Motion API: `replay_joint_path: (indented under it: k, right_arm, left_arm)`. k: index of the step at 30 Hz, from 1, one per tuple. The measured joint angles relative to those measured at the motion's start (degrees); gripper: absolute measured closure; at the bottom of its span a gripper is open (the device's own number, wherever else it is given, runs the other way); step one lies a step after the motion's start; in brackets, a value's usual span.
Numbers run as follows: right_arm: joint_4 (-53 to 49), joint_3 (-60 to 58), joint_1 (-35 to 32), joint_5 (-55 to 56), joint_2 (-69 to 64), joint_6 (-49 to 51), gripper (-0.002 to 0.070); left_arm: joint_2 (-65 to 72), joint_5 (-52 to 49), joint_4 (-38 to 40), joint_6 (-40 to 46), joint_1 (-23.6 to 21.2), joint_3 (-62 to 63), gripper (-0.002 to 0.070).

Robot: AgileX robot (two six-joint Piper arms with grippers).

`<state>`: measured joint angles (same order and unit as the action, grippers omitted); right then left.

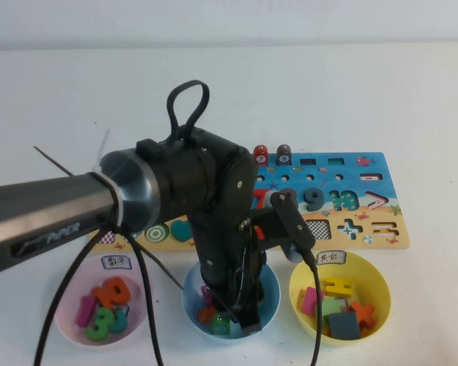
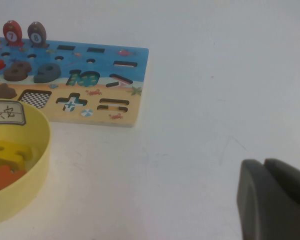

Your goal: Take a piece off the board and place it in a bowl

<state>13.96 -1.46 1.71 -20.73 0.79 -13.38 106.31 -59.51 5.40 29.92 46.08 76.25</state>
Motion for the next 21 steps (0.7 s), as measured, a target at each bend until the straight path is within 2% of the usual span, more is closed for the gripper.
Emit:
replay_joint_path:
  k: [12, 15, 21]
  right_arm:
    - [0.0, 0.0, 0.0, 0.0, 0.0, 0.0, 0.0694]
    - [0.0, 0.0, 0.0, 0.0, 0.0, 0.0, 0.0694]
    - [0.0, 0.0, 0.0, 0.0, 0.0, 0.0, 0.0694]
  left_arm:
    - [1.53, 0.01, 0.66, 0.0, 0.0, 0.0, 0.0466]
    - [1.53, 0.01, 1.26, 0.0, 0.0, 0.0, 0.0419]
    - [1.66, 0.1, 1.73, 0.06, 0.0, 0.0, 0.0272]
